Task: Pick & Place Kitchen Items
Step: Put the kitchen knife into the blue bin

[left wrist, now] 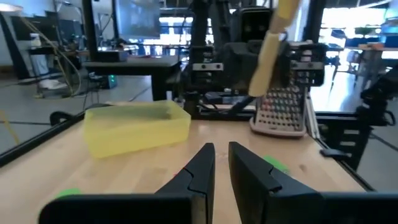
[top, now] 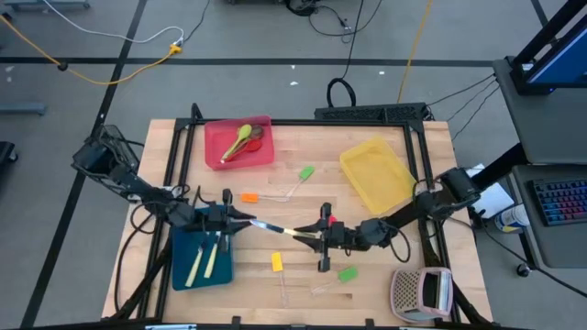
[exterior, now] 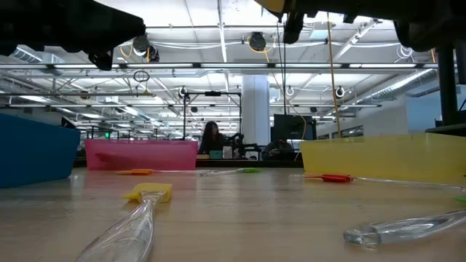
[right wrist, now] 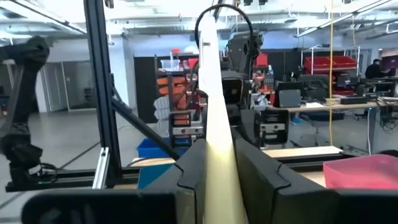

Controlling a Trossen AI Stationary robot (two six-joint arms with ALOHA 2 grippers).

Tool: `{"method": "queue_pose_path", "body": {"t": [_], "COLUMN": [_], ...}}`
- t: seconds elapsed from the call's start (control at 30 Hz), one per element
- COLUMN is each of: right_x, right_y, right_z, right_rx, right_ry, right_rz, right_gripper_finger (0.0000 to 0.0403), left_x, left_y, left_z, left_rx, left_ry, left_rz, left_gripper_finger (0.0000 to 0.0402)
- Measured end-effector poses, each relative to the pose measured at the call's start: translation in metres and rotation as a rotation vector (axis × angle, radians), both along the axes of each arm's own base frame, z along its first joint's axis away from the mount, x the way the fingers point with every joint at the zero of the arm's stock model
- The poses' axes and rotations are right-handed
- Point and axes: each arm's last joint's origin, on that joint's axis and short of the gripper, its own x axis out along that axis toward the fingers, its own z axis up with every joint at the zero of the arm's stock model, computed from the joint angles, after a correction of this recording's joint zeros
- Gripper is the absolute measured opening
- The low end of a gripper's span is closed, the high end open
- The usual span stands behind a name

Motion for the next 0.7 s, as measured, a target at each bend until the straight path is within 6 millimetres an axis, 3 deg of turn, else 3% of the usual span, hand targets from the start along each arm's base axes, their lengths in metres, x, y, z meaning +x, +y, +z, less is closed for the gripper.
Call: {"method": "queue_pose_path", "body": {"t": [0.17, 0.33, 0.57, 0.7], "right_x": [0.018, 0.034, 0.037, 0.037], "right_y": [0.002, 0.004, -0.001, -0.003], "right_z": [0.007, 0.009, 0.009, 0.013], "right_rx": [-0.043, -0.112, -0.109, -0.097], "right_ry": [0.0, 0.07, 0.081, 0.046], "right_rz": [0.024, 0.028, 0.013, 0.007], "right_gripper_finger": [0.0061, 0.0061, 0.0061, 0.0061], "left_x": [0.002, 0.006, 0.012, 0.016], "left_y": [0.004, 0.003, -0.003, -0.003], "left_z": [0.0, 0.005, 0.016, 0.019], "left_rx": [-0.04, 0.047, 0.136, 0.141], "left_ry": [-0.001, -0.019, -0.065, -0.053], "left_rz": [0.015, -0.104, -0.181, -0.179], "left_gripper_finger": [0.0047, 0.0047, 0.0048, 0.0076]}}
